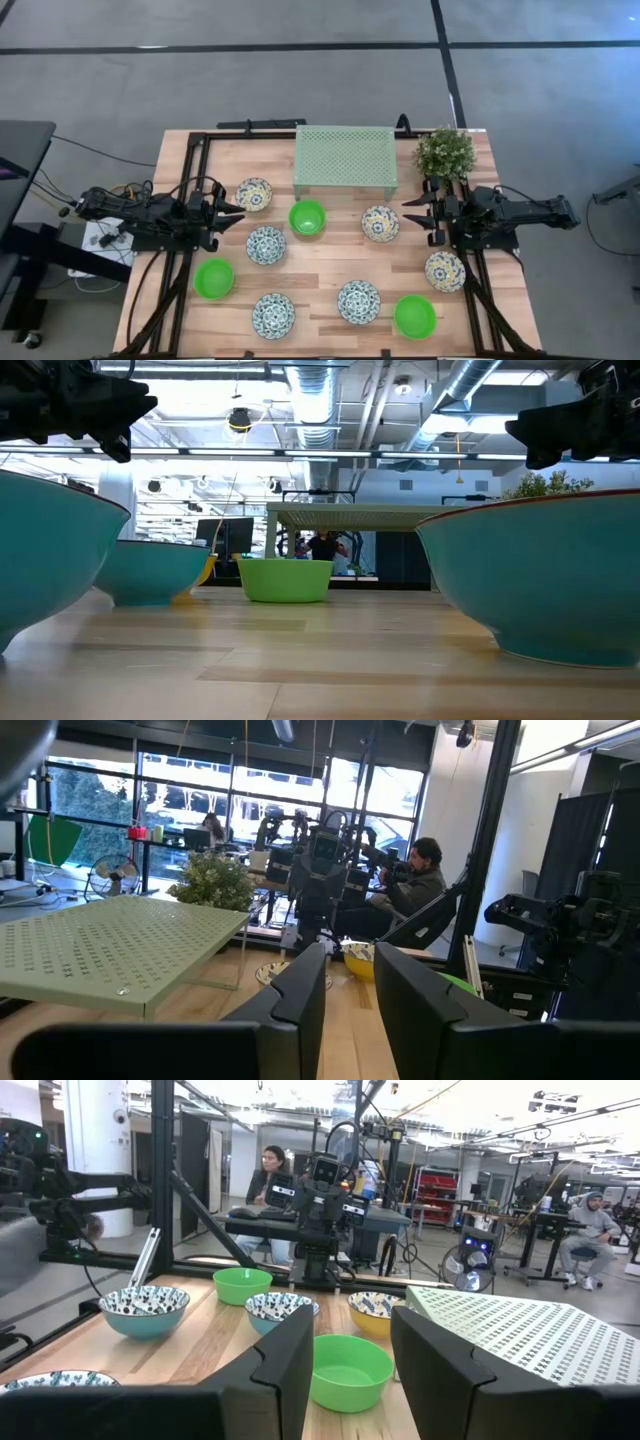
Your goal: Pick & Place Mini bowls
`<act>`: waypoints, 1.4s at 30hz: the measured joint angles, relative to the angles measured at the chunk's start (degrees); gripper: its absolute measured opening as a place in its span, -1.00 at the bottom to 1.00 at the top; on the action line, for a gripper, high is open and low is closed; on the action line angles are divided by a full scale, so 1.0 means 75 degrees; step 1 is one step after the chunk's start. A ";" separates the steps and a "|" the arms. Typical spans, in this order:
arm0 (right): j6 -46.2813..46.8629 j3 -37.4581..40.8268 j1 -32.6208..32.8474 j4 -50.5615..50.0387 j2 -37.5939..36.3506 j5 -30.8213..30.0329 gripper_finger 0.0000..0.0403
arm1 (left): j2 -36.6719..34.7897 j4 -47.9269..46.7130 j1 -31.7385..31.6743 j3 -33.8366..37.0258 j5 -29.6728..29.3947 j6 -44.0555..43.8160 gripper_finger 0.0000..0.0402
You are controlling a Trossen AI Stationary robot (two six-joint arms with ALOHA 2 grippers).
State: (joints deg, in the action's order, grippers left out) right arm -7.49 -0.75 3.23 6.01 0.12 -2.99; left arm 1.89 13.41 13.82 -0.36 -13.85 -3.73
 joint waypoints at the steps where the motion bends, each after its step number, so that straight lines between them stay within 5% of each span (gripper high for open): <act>1: -0.0001 0.0002 0.0001 -0.0001 0.0000 0.0001 -0.35 | 0.0000 0.0000 -0.0003 0.0000 -0.0003 0.0003 -0.55; 10: -0.0323 -0.0001 -0.0001 0.0098 0.0000 0.0004 -0.35 | 0.0000 0.0028 -0.0003 0.0000 -0.0002 0.0001 -0.55; 20: 0.1981 0.0002 0.0025 0.1117 0.0000 0.0005 -0.35 | -0.0001 0.0969 -0.0002 0.0001 -0.0105 0.0003 -0.55; 27: 0.1454 0.0002 -0.0001 0.2077 0.0000 -0.0010 -0.35 | 0.0003 0.1303 -0.0003 0.0000 -0.0129 -0.0326 -0.55; 30: 0.0795 0.0002 -0.0001 0.2179 0.0000 -0.0073 -0.35 | 0.0080 0.1303 0.0000 0.0003 -0.0711 0.0043 -0.55; 33: -0.0377 0.0002 -0.0001 0.2276 0.0013 -0.0907 -0.35 | 0.0449 0.1198 0.0000 -0.0067 -0.1778 0.0721 -0.55; 38: -0.0635 -0.0002 -0.0020 0.2995 0.0095 -0.3921 -0.35 | 0.1670 0.1075 0.0000 -0.0975 -0.2519 0.1452 -0.55; 42: -0.1035 -0.0004 -0.0202 0.3283 0.0283 -0.3828 -0.35 | 0.3034 -0.0093 -0.0057 -0.2210 -0.2565 0.1961 -0.55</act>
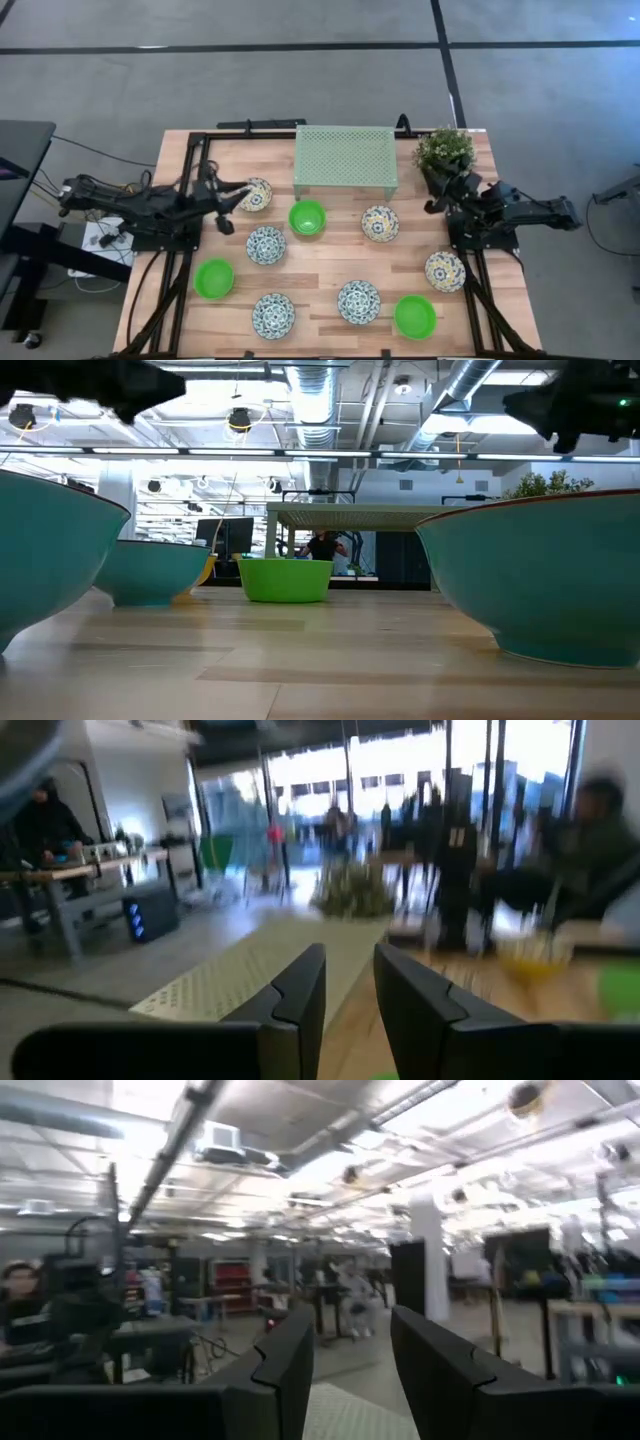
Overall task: Pick & Place Mini bowls
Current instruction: Put the left yellow patterned bowl on the shelf
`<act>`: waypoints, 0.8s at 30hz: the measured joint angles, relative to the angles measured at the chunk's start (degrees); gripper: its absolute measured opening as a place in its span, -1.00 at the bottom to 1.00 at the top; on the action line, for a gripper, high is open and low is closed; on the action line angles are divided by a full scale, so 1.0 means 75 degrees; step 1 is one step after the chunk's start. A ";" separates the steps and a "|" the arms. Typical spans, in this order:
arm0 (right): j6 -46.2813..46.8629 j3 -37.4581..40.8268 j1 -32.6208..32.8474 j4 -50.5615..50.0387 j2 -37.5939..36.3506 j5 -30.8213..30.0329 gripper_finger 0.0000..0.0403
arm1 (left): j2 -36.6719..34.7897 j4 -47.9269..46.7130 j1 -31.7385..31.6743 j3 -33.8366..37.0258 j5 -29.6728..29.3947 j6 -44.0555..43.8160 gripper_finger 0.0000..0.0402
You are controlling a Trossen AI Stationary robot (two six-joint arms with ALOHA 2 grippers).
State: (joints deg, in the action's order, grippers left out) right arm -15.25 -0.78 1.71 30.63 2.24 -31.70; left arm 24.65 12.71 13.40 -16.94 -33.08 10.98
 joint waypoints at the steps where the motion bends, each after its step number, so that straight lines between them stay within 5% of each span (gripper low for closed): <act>1: -0.0017 0.0000 -0.0064 0.0121 0.0106 0.0220 -0.35 | 0.0348 -0.0494 -0.0071 -0.0361 -0.0013 0.0012 -0.55; 12: -0.0112 -0.1520 -0.0381 -0.0220 0.2385 0.1324 -0.35 | 0.3520 -0.4917 -0.1707 -0.3402 0.0024 -0.0966 -0.55; 18: 0.0093 -0.2349 -0.0409 -0.1501 0.3868 0.1239 -0.35 | 0.3910 -0.6179 -0.2406 -0.3511 0.2768 -0.2561 -0.55; 24: -0.0093 -0.2789 -0.0469 -0.1154 0.5037 0.1244 -0.35 | 0.4287 -0.7241 -0.2400 -0.3505 0.2935 -0.3198 -0.49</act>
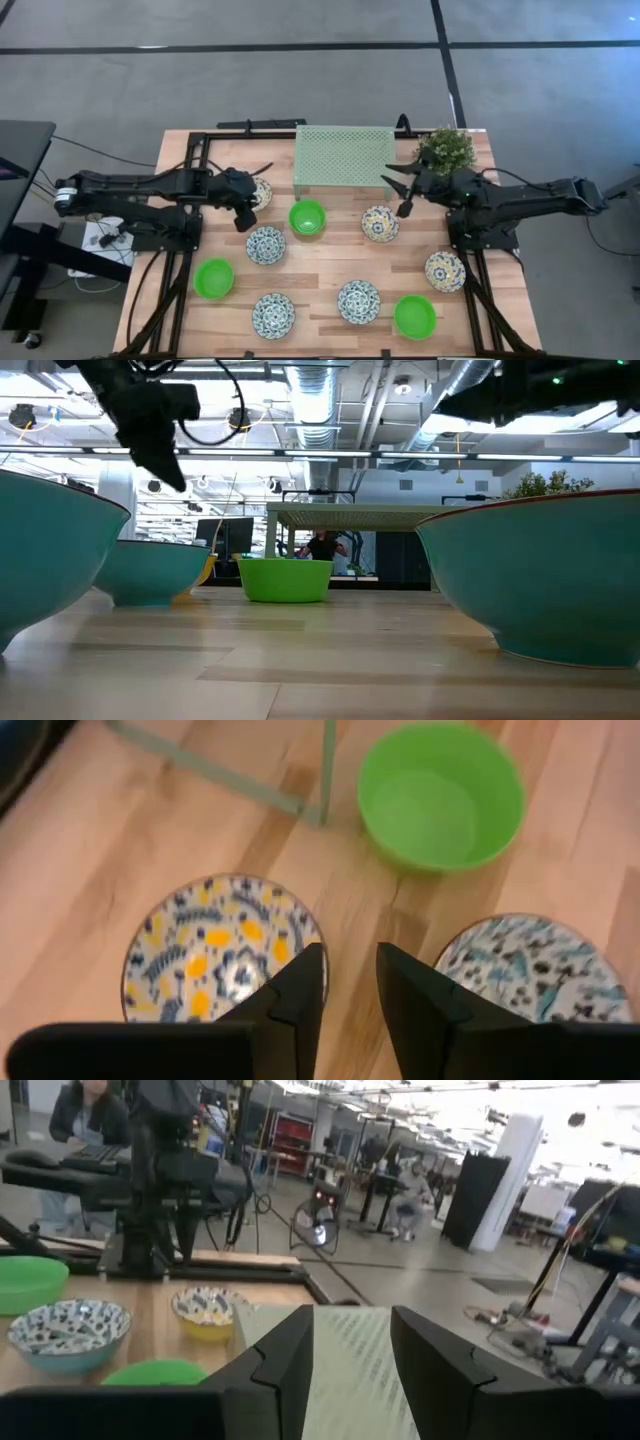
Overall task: Pick & Place Mini bowls
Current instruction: Put the left yellow patterned bowl on the shelf
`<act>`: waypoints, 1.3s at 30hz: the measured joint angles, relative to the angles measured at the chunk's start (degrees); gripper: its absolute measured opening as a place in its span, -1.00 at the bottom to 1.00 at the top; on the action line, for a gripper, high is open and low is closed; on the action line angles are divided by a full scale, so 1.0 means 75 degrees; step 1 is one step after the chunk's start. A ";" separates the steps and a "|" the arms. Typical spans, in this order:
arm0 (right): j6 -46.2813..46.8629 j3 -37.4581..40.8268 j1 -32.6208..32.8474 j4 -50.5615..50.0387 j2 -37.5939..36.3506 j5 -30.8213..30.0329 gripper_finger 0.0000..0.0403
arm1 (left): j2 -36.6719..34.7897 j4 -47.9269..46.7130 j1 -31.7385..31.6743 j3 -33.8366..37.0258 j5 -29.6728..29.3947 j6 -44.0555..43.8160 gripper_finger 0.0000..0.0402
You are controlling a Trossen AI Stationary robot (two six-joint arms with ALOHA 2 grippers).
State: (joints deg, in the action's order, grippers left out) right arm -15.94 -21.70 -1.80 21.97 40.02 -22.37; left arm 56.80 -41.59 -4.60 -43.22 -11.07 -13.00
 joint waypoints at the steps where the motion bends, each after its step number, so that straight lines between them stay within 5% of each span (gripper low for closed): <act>1: -0.0078 -0.0069 0.0003 0.0108 0.0120 0.0000 -0.35 | 0.0081 0.0007 0.0008 0.0000 0.0000 -0.0019 -0.47; 16: 0.1004 -0.0619 0.0148 0.0062 0.2035 0.0003 -0.20 | 0.2085 0.0068 0.0326 0.0003 -0.0448 0.0053 -0.13; 25: 0.1962 -0.1099 0.0289 0.0049 0.3218 -0.0009 0.15 | 0.2637 0.0115 -0.0222 0.0003 -0.0860 0.0176 -0.14; 34: 0.2842 -0.1133 0.0853 -0.0191 0.3583 -0.0015 0.10 | 0.2957 0.0147 -0.0600 0.0003 -0.0868 0.0718 -0.23; 39: 0.3010 -0.1133 0.1138 -0.0123 0.3499 -0.0019 0.05 | 0.2998 0.0259 -0.0603 0.0044 -0.0866 0.0967 -0.47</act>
State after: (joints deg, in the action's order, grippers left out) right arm 6.63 -30.20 6.73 21.05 66.26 -22.52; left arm 79.29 -39.65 -9.13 -42.89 -17.56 -5.75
